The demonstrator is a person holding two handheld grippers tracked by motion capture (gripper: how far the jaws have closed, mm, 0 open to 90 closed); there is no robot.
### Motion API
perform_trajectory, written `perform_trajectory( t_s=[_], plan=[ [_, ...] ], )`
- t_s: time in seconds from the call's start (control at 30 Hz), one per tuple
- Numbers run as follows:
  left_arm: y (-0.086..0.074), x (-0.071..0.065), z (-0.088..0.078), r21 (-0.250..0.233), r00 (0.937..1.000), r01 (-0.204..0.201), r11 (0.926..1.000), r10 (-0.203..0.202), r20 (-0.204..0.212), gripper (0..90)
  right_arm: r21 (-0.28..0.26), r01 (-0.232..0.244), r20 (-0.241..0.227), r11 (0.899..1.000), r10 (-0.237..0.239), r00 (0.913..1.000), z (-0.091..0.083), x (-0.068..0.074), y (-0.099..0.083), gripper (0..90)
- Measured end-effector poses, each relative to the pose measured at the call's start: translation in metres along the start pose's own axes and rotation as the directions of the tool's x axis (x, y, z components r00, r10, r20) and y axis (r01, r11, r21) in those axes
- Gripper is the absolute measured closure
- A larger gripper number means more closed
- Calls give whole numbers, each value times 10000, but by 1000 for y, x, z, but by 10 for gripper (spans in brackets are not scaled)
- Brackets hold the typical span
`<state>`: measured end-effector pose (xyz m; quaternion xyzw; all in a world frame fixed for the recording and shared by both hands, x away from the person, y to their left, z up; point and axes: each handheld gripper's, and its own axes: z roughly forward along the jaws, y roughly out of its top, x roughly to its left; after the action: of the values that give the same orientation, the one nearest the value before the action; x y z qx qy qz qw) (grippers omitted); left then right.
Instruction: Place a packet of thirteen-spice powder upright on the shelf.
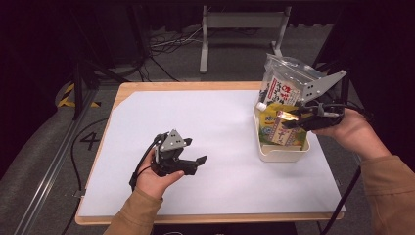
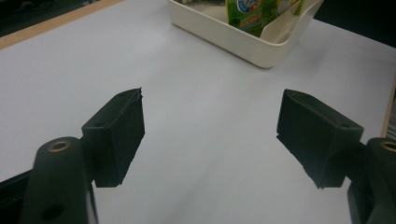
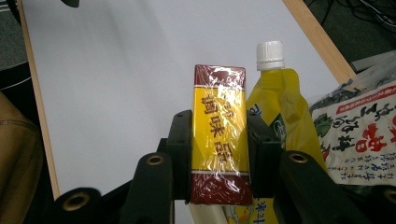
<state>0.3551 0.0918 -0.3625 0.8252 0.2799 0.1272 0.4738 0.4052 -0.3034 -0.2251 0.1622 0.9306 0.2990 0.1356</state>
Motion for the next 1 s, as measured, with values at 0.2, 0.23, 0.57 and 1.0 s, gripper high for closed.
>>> perform_trajectory(
  t_s=[0.2,0.23,0.57,1.0],
  plan=[
    [-1,1,-1,33,10000,41,10000,-41,20,249,-58,382,-234,9993,-384,9990,3,-5,-2,679],
    [-1,1,-1,38,10000,30,10000,-30,26,250,-67,387,-256,9992,-388,9989,4,-5,-2,678],
    [-1,2,-1,48,9999,107,9999,-108,114,269,42,825,-594,9966,-821,9949,16,-6,-7,679],
    [-2,3,-2,64,9997,180,9998,-181,134,279,448,1354,-1031,9898,-1302,9861,26,-9,-14,679]
  ],
)
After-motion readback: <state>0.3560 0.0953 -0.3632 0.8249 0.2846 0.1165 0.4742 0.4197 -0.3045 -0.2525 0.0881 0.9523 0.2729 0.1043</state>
